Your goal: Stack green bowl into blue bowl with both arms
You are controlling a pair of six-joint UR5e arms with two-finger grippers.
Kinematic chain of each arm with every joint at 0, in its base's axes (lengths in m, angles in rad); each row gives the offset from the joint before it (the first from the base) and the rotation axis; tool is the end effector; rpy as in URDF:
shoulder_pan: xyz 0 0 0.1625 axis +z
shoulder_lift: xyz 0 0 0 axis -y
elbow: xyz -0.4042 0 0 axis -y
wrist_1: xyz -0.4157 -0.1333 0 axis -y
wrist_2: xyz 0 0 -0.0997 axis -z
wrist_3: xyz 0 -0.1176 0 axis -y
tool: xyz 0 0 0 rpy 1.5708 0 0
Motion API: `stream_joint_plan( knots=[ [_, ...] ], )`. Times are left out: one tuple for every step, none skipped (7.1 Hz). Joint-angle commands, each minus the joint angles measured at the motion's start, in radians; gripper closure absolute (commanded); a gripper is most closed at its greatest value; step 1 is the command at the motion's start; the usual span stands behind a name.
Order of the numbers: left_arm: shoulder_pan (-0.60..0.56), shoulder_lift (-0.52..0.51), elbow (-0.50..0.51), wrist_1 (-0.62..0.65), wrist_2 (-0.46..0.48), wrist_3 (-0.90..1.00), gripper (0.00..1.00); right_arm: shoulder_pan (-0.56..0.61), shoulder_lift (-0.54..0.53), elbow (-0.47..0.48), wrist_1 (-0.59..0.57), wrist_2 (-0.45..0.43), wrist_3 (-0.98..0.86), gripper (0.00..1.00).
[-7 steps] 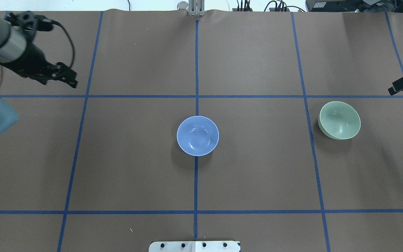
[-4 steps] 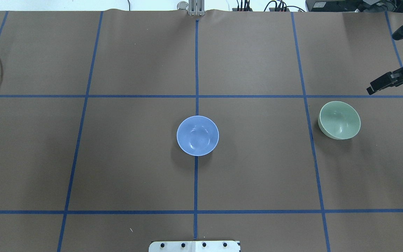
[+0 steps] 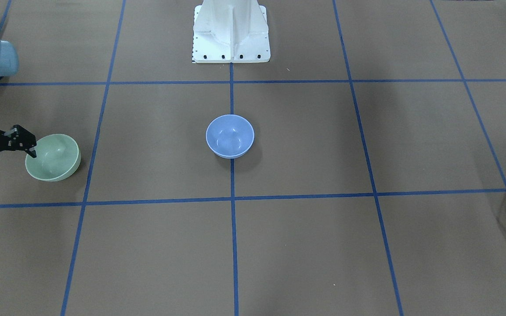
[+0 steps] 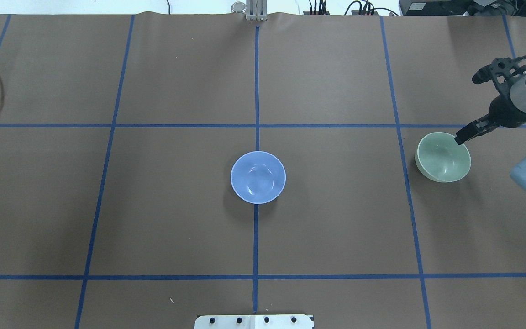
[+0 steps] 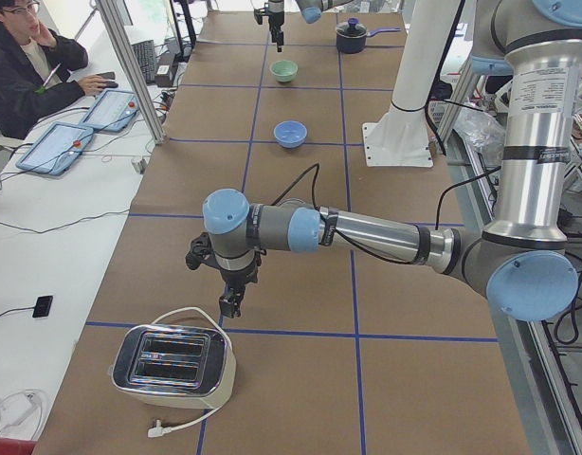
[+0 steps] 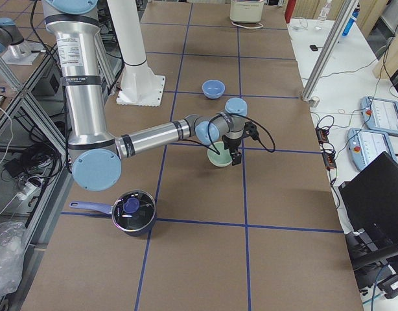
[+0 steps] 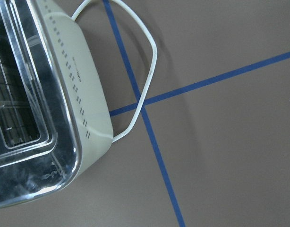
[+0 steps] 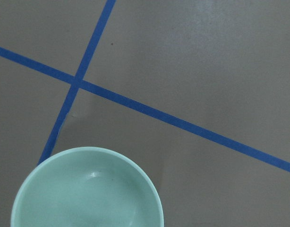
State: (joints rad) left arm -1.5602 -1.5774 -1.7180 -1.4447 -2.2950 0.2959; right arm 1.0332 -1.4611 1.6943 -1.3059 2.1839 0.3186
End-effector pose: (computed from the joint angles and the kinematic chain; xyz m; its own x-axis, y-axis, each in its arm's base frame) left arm -0.0499 -0.5161 0.5883 0.7132 0.3166 -0.6254 -0.2285 0.9485 0.2196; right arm -0.2418 -0.5337 0.5051 0.6744 -0.3856 0.6297 0.2513 0.9218 0.2954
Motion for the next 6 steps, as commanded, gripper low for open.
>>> stream_joint_plan(
  knots=[
    [-0.003, 0.013, 0.000, -0.006, -0.001, 0.005, 0.01, -0.039, -0.001, -0.047, 0.040, -0.004, 0.007, 0.21],
    [-0.003, 0.013, -0.002, -0.006, -0.001, 0.002, 0.01, -0.048, -0.001, -0.053, 0.040, -0.004, 0.007, 0.37],
    [-0.003, 0.013, -0.002, -0.006, -0.001, 0.000, 0.01, -0.048, -0.004, -0.056, 0.040, -0.001, 0.007, 0.86],
    [-0.003, 0.013, -0.002, -0.006, -0.001, -0.003, 0.01, -0.047, -0.010, -0.056, 0.042, 0.001, 0.007, 1.00],
    [-0.003, 0.013, -0.003, -0.006, -0.001, -0.004, 0.01, -0.047, -0.013, -0.058, 0.042, 0.001, 0.007, 1.00],
    [-0.003, 0.013, -0.003, -0.006, -0.001, -0.004, 0.01, -0.045, -0.016, -0.050, 0.040, 0.007, 0.010, 1.00]
  ],
)
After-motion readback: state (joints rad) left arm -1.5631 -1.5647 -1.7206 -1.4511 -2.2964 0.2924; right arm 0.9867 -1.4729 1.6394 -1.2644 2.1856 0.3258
